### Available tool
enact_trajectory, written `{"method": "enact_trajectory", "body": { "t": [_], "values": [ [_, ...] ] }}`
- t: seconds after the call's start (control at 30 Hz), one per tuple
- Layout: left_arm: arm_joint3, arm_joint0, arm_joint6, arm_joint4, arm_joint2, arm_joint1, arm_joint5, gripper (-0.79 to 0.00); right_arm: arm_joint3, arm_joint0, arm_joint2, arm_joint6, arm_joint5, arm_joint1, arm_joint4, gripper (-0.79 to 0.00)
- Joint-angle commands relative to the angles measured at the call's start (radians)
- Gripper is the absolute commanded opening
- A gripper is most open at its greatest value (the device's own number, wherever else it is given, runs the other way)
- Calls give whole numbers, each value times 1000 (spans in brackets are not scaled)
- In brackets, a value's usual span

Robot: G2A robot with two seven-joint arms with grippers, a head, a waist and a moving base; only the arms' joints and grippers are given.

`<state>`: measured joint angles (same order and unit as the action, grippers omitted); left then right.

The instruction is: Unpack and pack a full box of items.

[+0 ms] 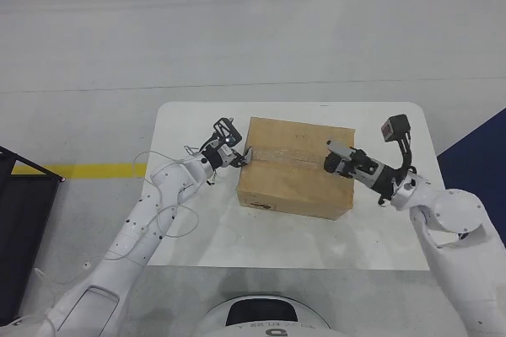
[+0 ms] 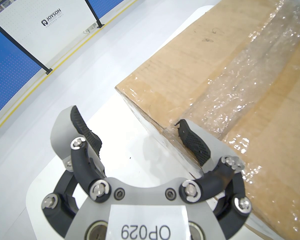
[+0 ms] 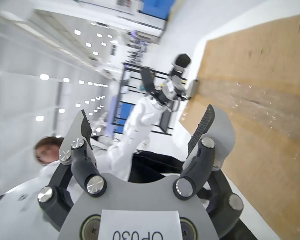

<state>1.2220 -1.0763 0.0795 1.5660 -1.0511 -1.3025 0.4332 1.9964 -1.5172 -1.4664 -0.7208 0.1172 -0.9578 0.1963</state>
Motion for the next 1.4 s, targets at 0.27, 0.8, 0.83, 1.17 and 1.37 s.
{"method": "enact_trajectory", "body": {
  "t": [0.27,0.8,0.83,1.17,1.37],
  "values": [
    [0,0,0,0,0,0,0,0,-103,342,437,93,411,-66,-261,-785],
    [0,0,0,0,0,0,0,0,-379,587,622,154,552,-163,-146,-785],
    [0,0,0,0,0,0,0,0,-389,595,629,153,556,-168,-143,-785],
    [0,0,0,0,0,0,0,0,-467,628,626,118,598,-177,-152,-785],
    [0,0,0,0,0,0,0,0,-442,573,560,88,596,-149,-200,-785]
  ]
}}
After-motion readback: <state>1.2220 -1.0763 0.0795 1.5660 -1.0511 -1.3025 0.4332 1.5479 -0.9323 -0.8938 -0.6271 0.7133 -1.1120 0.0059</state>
